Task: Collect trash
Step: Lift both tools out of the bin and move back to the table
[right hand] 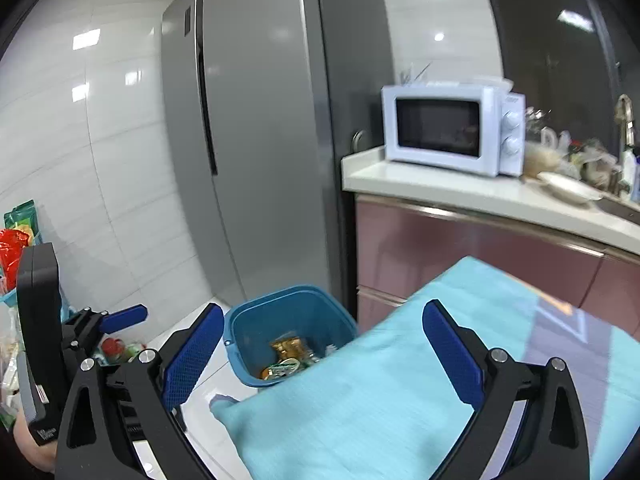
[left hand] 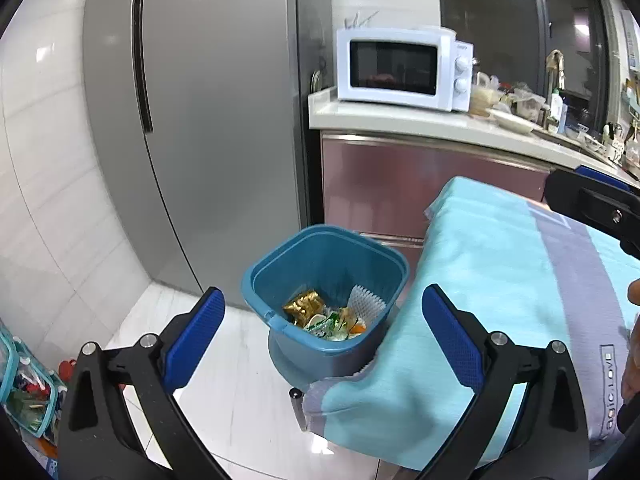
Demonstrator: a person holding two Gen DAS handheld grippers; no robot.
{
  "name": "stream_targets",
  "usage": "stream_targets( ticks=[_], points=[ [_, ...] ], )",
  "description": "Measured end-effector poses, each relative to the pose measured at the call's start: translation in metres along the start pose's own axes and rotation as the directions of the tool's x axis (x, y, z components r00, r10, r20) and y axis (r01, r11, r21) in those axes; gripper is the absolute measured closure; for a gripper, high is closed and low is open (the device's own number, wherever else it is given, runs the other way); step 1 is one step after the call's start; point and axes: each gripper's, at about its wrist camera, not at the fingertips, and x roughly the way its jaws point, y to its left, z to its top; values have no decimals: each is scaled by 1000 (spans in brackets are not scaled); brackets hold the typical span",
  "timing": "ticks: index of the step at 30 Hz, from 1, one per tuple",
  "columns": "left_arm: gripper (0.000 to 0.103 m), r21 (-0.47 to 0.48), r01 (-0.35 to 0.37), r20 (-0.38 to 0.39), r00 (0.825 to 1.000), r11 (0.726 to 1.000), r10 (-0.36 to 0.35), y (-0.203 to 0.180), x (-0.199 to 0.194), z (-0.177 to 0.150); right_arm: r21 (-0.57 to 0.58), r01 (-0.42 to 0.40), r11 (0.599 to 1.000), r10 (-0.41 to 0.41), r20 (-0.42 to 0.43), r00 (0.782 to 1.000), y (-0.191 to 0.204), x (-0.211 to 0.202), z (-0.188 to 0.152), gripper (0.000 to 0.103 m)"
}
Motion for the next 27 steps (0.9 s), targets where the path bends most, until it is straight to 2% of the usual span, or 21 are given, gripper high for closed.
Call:
stream_targets(
  ticks=[8, 15, 23, 27],
  points=[
    [6, -19, 27, 117, 993, 999, -24, -16, -59, -8, 45, 63, 997, -67, 84, 994, -18, -61, -17, 7],
    [6, -47, 52, 214, 976, 998, -41, -29, -99, -23, 66, 167, 984, -175, 146, 974, -31, -111, -38, 7],
    [6, 6, 124, 241, 963, 992, -122, -65, -114, -34, 94, 267, 959, -280, 176, 944, -44, -155, -62, 7],
    [6, 63, 182, 241, 951, 981, -192, -95, -119, -40, 137, 314, 939, -336, 178, 925, -56, -178, -77, 7]
  ],
)
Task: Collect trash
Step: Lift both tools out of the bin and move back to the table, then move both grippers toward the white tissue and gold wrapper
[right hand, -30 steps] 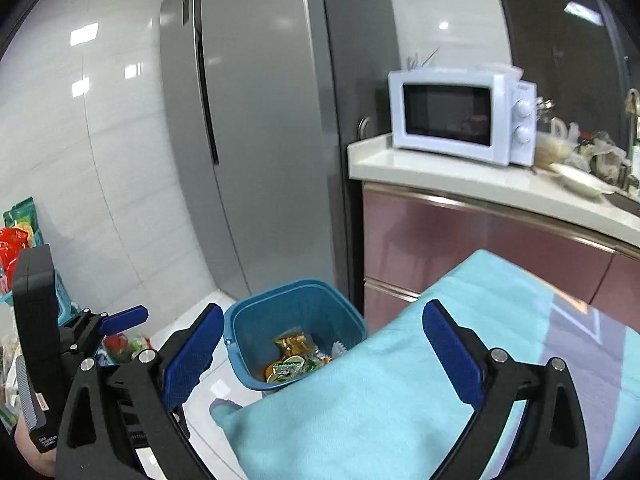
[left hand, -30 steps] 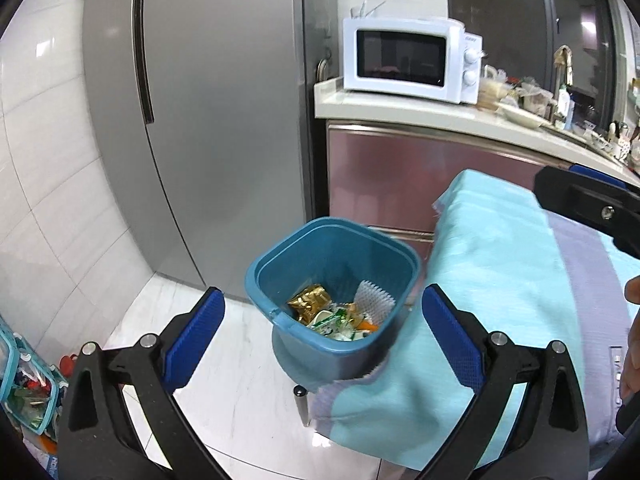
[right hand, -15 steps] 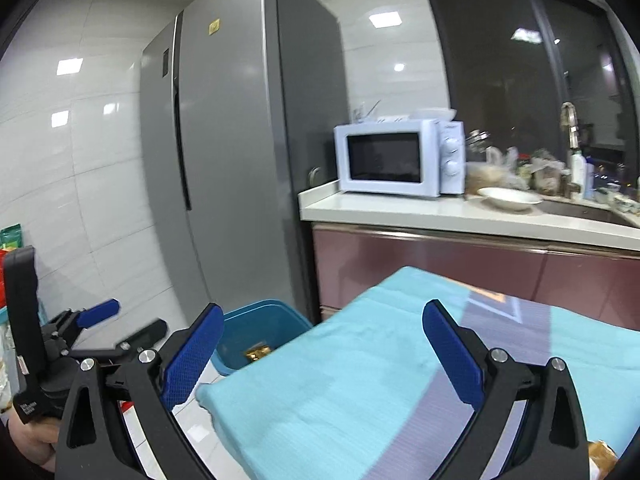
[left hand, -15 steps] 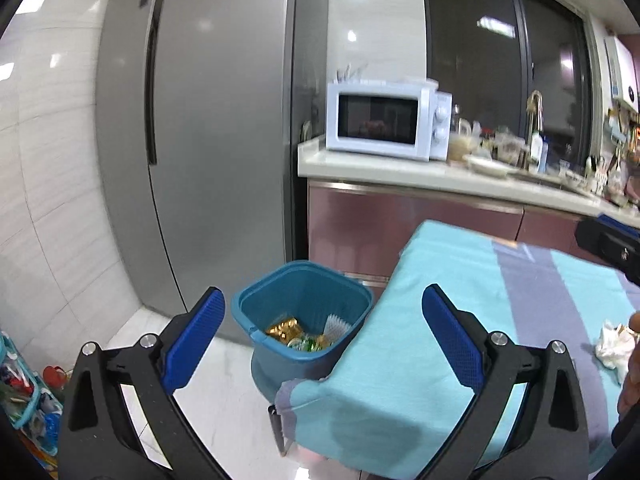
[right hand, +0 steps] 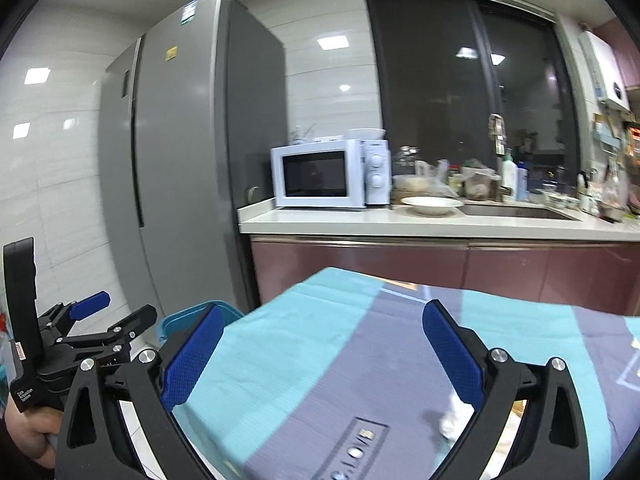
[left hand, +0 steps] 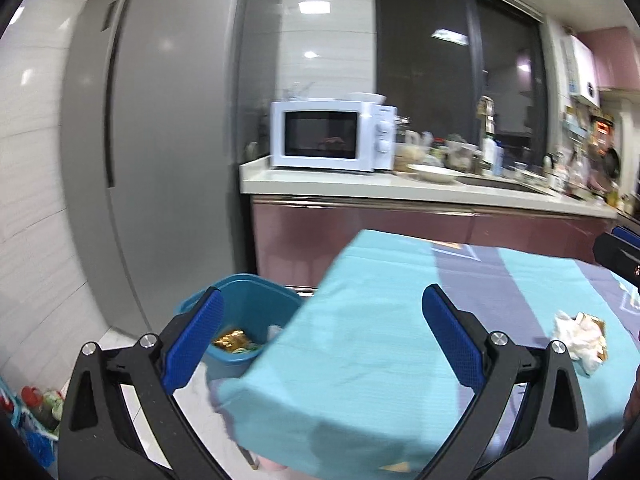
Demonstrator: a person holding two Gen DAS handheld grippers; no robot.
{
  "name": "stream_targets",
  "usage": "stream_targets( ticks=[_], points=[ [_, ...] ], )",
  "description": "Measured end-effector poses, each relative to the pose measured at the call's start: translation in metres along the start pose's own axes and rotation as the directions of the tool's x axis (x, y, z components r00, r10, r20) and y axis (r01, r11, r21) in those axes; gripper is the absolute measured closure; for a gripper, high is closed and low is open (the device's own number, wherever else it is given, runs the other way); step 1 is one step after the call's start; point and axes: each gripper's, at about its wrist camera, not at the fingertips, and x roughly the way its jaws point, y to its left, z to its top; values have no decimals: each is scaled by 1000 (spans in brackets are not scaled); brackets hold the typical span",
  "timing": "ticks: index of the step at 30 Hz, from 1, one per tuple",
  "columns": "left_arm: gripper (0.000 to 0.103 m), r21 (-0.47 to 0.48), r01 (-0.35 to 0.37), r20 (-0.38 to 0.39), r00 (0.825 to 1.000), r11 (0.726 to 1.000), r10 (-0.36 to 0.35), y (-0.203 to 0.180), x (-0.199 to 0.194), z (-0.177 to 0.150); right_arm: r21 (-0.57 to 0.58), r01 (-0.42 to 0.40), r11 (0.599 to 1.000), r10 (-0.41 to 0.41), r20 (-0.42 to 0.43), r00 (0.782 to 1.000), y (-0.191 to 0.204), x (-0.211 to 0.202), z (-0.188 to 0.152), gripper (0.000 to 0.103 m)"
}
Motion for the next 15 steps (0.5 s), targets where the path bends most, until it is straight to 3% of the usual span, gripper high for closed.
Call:
stream_targets(
  ticks=[8, 15],
  points=[
    [6, 59, 119, 4, 993, 991, -120, -59, -2, -8, 50, 132, 990, -133, 13, 991, -37, -31, -14, 7],
    [6, 126, 229, -33, 973, 965, -227, -116, 1, -22, 87, 248, 965, -249, 0, 969, -64, -50, -30, 7]
  ],
)
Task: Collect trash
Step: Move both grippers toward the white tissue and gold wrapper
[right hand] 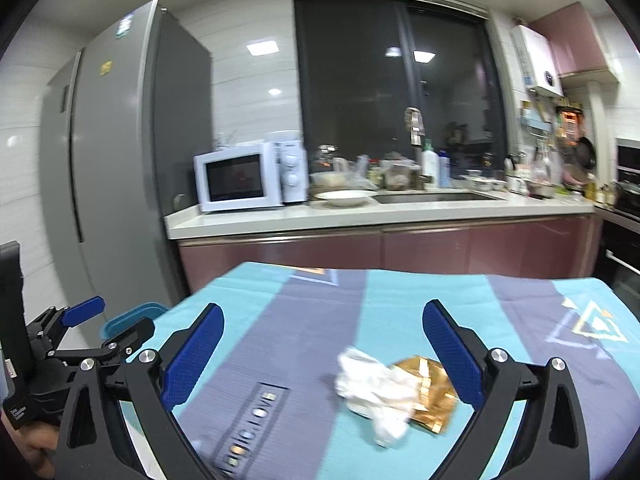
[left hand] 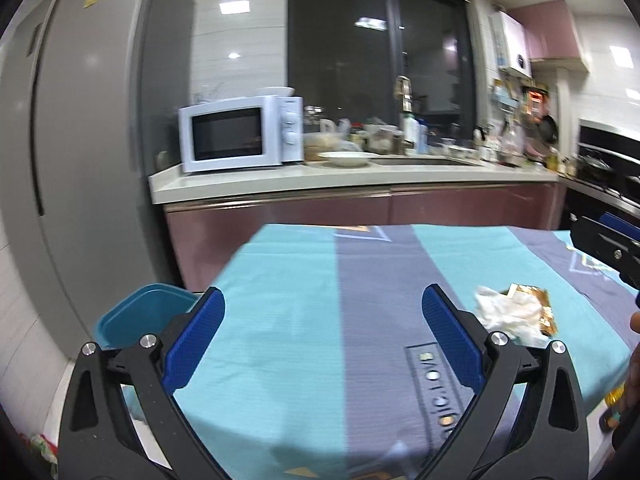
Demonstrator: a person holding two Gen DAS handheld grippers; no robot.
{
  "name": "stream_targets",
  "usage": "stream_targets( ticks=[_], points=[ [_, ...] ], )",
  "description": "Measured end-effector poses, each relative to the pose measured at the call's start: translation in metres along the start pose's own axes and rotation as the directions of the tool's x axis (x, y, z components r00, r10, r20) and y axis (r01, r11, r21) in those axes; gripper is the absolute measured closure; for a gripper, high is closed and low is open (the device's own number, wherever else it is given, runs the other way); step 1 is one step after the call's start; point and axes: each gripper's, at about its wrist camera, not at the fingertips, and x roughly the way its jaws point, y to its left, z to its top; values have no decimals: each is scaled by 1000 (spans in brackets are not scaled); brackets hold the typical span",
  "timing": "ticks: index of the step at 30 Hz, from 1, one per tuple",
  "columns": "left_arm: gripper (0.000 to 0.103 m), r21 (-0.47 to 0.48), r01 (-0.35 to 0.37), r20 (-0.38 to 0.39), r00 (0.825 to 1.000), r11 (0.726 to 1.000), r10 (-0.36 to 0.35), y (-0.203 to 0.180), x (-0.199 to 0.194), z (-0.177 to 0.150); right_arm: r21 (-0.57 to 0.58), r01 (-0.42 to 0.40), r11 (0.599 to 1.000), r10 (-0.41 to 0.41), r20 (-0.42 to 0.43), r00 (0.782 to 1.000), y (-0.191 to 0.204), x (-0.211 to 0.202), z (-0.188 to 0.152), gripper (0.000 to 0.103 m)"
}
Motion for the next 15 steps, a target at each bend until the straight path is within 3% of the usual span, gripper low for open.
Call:
stream_targets(
  ticks=[7, 15],
  points=[
    [6, 55, 98, -19, 995, 994, -97, -51, 15, -4, 38, 102, 994, -101, -33, 994, -33, -3, -12, 7],
    [6, 97, 173, -46, 984, 980, -169, -92, 33, -5, 65, 164, 984, -159, -75, 984, -62, -1, -25, 7]
  ],
)
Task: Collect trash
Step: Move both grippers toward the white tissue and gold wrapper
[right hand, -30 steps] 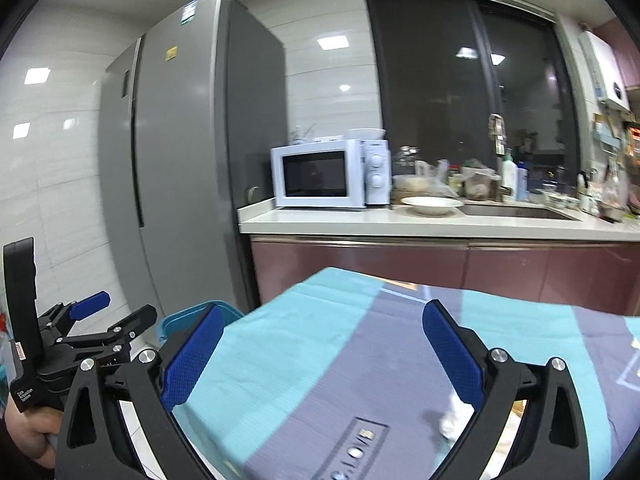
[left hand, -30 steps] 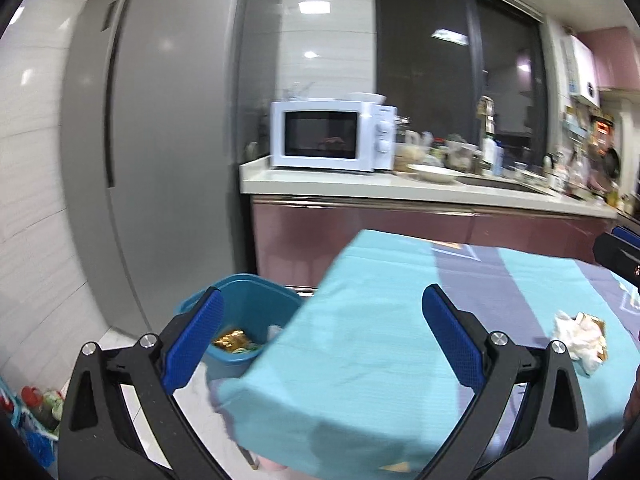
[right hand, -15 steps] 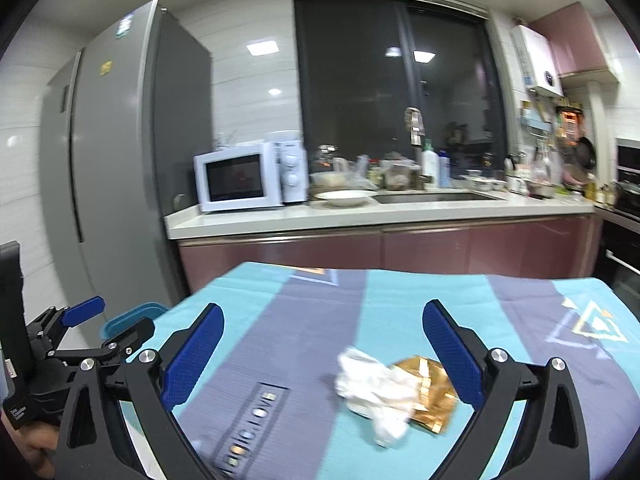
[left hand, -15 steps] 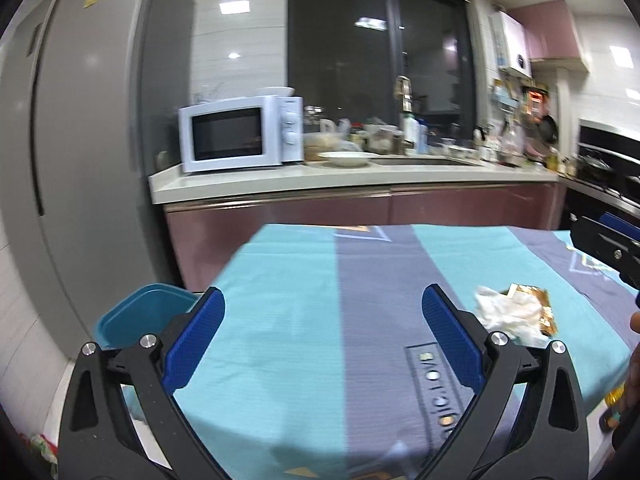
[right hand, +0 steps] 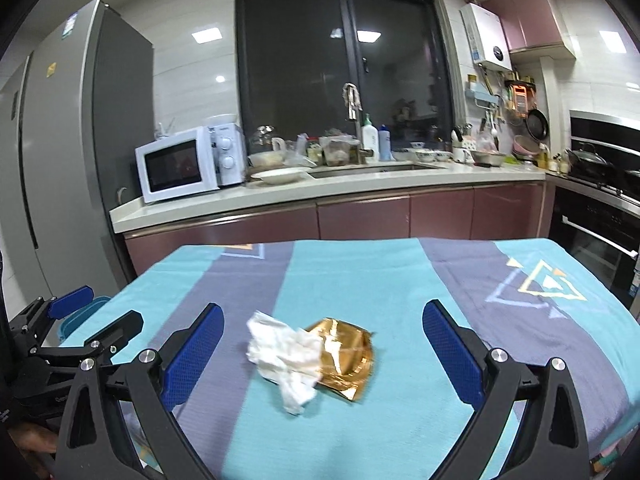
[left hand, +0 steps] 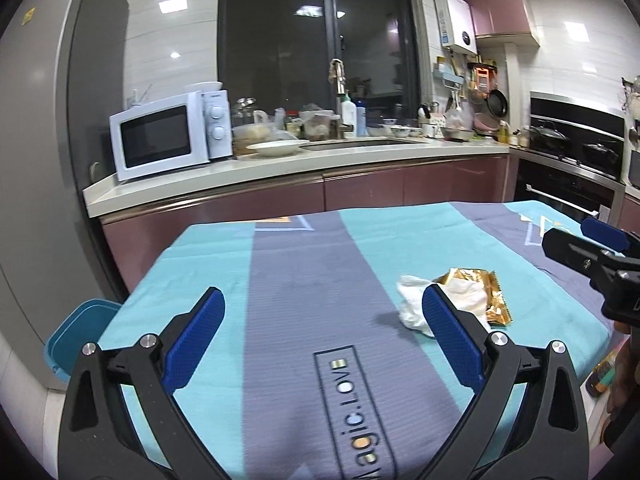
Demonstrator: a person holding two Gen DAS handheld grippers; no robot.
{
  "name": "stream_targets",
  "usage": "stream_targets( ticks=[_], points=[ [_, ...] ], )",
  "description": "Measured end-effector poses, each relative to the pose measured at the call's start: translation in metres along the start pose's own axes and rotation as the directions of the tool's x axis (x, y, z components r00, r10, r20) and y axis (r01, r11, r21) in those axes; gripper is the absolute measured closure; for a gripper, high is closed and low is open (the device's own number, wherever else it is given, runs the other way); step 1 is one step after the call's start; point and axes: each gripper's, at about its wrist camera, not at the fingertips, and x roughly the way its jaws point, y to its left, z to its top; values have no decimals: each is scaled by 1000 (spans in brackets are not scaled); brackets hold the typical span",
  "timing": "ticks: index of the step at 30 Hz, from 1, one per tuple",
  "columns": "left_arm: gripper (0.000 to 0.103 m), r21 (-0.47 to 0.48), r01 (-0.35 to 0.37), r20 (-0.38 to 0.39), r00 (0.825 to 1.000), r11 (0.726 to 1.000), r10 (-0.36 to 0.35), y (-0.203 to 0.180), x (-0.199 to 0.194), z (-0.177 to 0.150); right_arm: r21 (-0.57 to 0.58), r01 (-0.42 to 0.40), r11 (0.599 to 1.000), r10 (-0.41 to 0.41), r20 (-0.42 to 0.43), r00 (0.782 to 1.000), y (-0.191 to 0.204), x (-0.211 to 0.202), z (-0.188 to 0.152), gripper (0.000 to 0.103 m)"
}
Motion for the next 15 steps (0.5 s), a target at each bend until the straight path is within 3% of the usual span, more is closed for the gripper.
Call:
stream_targets(
  ticks=[15],
  points=[
    [6, 44, 75, -57, 996, 996, -73, -36, 36, 2, 45, 47, 998, -45, -58, 997, -38, 12, -14, 7]
  ],
)
